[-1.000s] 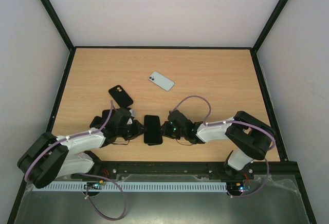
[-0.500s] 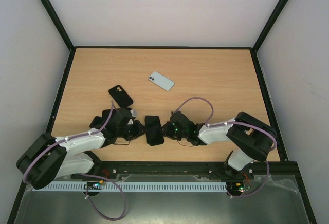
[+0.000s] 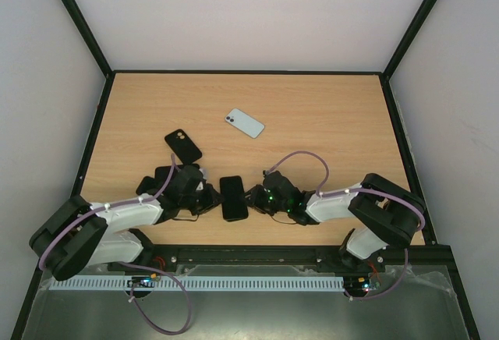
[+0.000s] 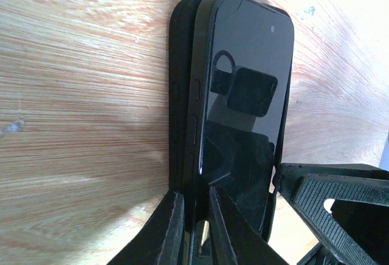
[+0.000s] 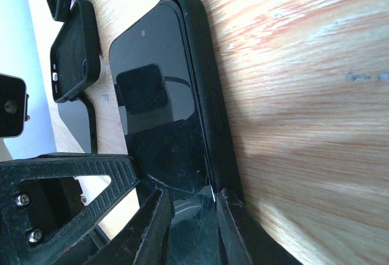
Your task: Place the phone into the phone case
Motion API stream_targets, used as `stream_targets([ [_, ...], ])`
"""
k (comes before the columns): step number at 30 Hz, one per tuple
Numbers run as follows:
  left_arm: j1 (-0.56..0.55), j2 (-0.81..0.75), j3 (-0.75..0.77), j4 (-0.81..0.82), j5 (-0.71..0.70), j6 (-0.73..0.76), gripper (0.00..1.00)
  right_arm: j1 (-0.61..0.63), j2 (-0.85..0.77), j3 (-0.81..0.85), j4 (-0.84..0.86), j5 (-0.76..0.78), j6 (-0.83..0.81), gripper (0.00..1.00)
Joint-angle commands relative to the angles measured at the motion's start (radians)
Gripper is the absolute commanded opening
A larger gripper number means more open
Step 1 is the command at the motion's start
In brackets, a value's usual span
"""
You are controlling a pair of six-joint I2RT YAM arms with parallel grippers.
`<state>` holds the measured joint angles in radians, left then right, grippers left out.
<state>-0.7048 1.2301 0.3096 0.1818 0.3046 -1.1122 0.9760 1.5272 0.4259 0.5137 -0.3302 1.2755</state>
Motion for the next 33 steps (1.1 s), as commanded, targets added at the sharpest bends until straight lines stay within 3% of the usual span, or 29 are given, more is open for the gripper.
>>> stream_targets([
  [1,-0.028,0.005,0.017,0.025,-0.027,-0.028,0.12,0.017,-0.006,-0.016,0.102,-0.026,0.042,0.23],
  [5,-0.033,-0.008,0.028,-0.006,-0.049,-0.028,0.14,0.017,-0.007,-0.011,0.064,0.000,0.012,0.23],
  [11,-0.031,-0.087,0.042,-0.095,-0.112,-0.013,0.26,0.015,-0.075,0.035,-0.143,0.138,-0.130,0.27],
  [22,-0.021,-0.040,0.063,-0.134,-0.134,0.030,0.37,0.013,0.021,0.073,-0.104,0.120,-0.164,0.29],
  [26,-0.022,-0.005,0.064,-0.102,-0.105,0.035,0.36,0.012,0.074,0.088,-0.089,0.080,-0.162,0.25],
  [33,-0.058,0.024,0.060,-0.047,-0.085,0.006,0.17,0.012,0.097,0.055,0.009,0.037,-0.111,0.24],
])
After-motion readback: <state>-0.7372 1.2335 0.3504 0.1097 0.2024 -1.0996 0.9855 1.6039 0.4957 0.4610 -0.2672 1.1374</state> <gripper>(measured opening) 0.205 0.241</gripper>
